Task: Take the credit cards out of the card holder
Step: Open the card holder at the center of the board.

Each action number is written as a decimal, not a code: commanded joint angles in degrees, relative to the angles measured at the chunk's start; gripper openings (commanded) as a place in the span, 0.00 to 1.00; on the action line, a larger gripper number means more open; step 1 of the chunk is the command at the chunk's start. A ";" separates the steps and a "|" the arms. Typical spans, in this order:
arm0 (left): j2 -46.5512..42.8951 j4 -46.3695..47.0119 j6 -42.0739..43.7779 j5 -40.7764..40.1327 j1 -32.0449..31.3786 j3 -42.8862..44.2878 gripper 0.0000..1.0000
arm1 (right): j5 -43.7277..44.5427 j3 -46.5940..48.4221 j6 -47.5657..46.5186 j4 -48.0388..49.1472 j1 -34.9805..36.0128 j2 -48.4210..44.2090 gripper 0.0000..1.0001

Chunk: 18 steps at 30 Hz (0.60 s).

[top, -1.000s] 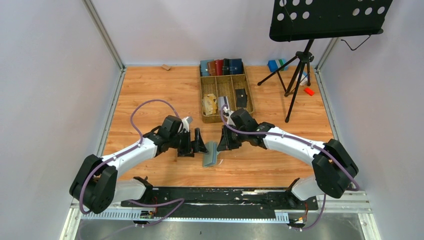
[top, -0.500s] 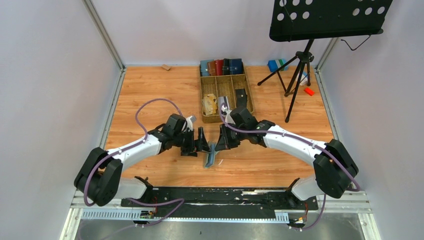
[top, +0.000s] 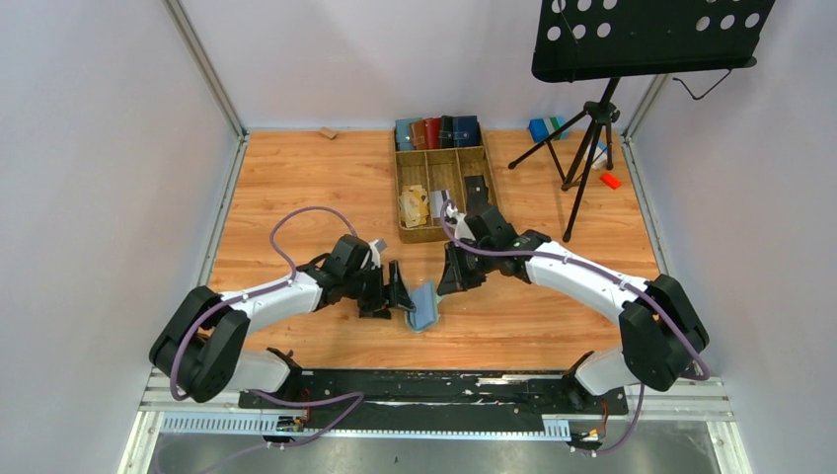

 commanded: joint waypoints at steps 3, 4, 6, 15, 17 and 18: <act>-3.66 8.78 -4.27 2.42 -0.09 -1.58 0.81 | -3.47 2.21 -5.66 -1.14 -2.62 -0.31 0.00; -3.08 7.57 -3.93 1.92 -0.09 -0.96 0.77 | -3.84 2.44 -6.45 -1.47 -3.04 -0.07 0.00; -1.82 6.23 -3.67 1.07 -0.03 -0.03 0.69 | -5.05 3.06 -8.14 -2.17 -4.12 0.59 0.00; -1.16 11.98 -8.25 1.00 -0.10 1.22 0.12 | -9.58 2.62 -9.26 -1.90 -5.87 1.69 0.07; -1.25 10.43 -8.91 1.16 -0.10 1.47 0.00 | -8.57 2.13 -7.91 -1.98 -5.84 1.01 0.33; -1.67 9.31 -8.91 0.84 -0.10 1.41 0.00 | -8.38 1.45 -6.80 -1.52 -5.94 0.41 0.46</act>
